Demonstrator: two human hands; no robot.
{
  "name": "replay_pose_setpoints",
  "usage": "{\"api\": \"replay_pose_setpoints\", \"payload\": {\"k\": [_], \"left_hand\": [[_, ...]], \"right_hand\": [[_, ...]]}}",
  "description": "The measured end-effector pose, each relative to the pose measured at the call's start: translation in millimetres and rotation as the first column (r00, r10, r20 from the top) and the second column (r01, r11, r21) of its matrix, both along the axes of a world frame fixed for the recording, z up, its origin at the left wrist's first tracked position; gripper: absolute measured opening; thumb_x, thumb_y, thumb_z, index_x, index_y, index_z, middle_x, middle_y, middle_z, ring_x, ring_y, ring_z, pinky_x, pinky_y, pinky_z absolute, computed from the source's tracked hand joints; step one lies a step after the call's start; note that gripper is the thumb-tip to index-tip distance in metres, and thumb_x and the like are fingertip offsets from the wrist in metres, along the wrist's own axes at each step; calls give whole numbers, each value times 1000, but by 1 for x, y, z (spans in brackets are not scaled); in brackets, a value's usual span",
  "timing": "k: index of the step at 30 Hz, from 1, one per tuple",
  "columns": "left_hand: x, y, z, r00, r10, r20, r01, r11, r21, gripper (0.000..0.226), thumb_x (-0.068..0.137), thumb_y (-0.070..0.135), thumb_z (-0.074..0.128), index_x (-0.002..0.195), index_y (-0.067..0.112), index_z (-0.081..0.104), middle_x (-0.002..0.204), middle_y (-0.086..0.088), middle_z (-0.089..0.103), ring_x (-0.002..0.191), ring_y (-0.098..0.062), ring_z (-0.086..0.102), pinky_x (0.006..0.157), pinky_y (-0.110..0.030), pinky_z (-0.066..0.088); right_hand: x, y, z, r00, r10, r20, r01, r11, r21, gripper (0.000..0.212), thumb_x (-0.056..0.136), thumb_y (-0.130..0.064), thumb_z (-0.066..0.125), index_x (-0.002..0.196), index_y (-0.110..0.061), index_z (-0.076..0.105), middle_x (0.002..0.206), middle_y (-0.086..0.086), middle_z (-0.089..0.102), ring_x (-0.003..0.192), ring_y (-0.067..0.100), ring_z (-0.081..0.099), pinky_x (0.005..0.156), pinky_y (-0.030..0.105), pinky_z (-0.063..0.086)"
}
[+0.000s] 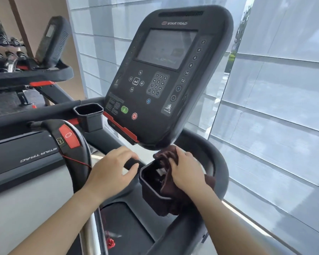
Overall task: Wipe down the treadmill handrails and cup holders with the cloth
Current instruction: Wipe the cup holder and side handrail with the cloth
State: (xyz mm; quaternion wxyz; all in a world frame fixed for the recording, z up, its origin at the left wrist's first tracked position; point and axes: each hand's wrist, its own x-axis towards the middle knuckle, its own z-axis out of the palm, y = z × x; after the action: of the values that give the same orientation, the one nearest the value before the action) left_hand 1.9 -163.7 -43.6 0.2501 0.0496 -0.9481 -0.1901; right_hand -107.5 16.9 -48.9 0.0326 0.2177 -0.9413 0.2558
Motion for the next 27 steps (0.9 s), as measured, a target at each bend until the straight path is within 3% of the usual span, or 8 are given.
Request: {"api": "replay_pose_setpoints", "payload": {"k": [4, 9, 14, 19, 22, 24, 27], "left_hand": [[-1, -3, 1, 1000, -21, 14, 20, 997, 70, 13, 85, 30, 56, 96, 29, 62, 99, 20, 59, 96, 0, 53, 75, -8, 34], [-4, -3, 1, 1000, -22, 7, 21, 993, 114, 20, 80, 39, 48, 93, 32, 61, 95, 24, 57, 95, 4, 51, 75, -6, 34], [-5, -4, 1, 1000, -18, -11, 19, 994, 109, 28, 78, 46, 42, 92, 32, 61, 94, 22, 58, 94, 2, 52, 76, -7, 36], [-5, -4, 0, 998, -22, -50, 28, 994, 110, 30, 78, 46, 40, 92, 31, 62, 94, 21, 59, 94, -3, 56, 80, -22, 46], [-4, -4, 1, 997, -21, -74, 29, 994, 109, 27, 80, 44, 41, 93, 31, 62, 95, 21, 59, 94, -3, 56, 79, -19, 45], [-1, -5, 2, 994, -1, -112, 16, 991, 136, 26, 80, 40, 42, 93, 29, 62, 95, 21, 59, 93, -2, 55, 78, -14, 41], [3, -10, 3, 984, 67, -167, -17, 958, 287, 22, 82, 33, 46, 94, 28, 63, 97, 18, 60, 95, -5, 56, 78, -18, 42]], "right_hand": [[-13, 10, 3, 991, 61, 122, -61, 998, -5, 32, 93, -41, 47, 121, -24, 49, 114, 3, 62, 104, 27, 57, 78, 33, 39], [-5, 15, -3, 999, 54, 11, -54, 996, 71, 37, 94, -36, 48, 126, -18, 45, 120, 6, 56, 110, 26, 54, 88, 33, 40], [-21, -5, 4, 993, 115, 9, -115, 989, 93, 36, 95, -39, 47, 126, -21, 46, 120, 3, 59, 105, 26, 57, 74, 30, 37], [1, 25, 5, 993, 115, -8, -114, 989, 90, 36, 95, -34, 47, 130, -24, 45, 124, 4, 54, 109, 27, 53, 86, 35, 42], [33, 29, 13, 964, 219, -150, -216, 976, 35, 37, 95, -35, 46, 132, -33, 44, 127, -3, 50, 111, 25, 48, 94, 38, 42], [56, 20, 17, 939, 312, -145, -320, 947, -32, 40, 95, -39, 44, 134, -37, 39, 133, -8, 46, 117, 22, 44, 98, 37, 39], [73, -6, 2, 908, 401, -120, -381, 910, 162, 50, 95, -48, 39, 142, -43, 22, 148, -6, 32, 125, 26, 38, 100, 47, 35]]}}
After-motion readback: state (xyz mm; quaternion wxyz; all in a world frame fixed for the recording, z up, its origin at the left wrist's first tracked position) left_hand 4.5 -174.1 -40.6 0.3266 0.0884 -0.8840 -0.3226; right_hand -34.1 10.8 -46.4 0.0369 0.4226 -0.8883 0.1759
